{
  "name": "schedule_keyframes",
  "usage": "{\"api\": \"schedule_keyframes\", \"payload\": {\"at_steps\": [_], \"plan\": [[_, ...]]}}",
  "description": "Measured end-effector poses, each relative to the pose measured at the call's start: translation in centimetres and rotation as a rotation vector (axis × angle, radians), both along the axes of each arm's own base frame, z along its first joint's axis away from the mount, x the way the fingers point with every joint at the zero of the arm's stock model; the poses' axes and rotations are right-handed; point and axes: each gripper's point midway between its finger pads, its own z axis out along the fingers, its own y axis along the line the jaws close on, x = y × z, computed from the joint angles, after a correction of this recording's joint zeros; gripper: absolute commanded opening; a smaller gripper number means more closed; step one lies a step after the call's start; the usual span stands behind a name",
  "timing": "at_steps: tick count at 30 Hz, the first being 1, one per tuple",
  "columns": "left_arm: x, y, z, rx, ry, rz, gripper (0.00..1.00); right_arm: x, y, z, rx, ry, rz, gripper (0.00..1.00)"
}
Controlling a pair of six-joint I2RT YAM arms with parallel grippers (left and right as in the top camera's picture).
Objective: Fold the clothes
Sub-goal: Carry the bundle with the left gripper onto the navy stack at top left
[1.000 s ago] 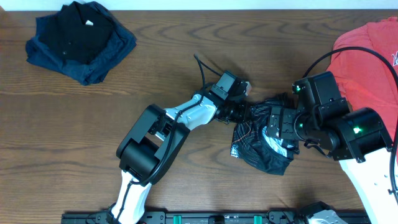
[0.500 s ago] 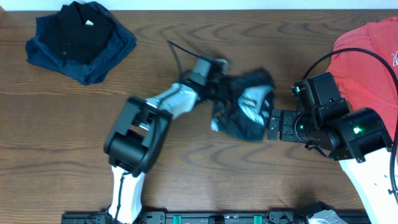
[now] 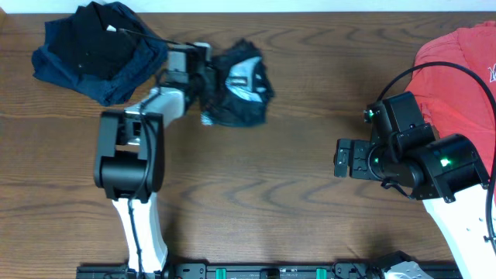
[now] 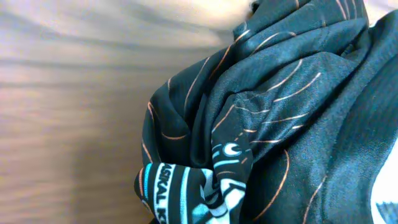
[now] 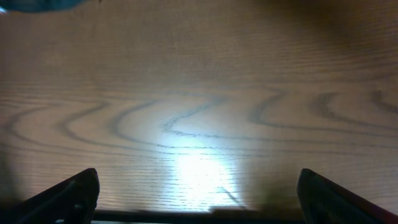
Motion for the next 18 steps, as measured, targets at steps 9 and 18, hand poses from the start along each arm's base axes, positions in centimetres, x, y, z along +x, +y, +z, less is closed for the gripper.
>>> {"api": "schedule_keyframes", "payload": {"at_steps": [9,18], "plan": [[4.4,8.4,4.1,0.099,-0.108,0.124,0.06,-0.3,-0.1,-0.1,-0.005,0.014,-0.001,0.99],[7.9,13.9,11.8,0.128,-0.239,0.211,0.06,-0.3,-0.1,-0.2,-0.006,0.022,-0.005,0.99]]}}
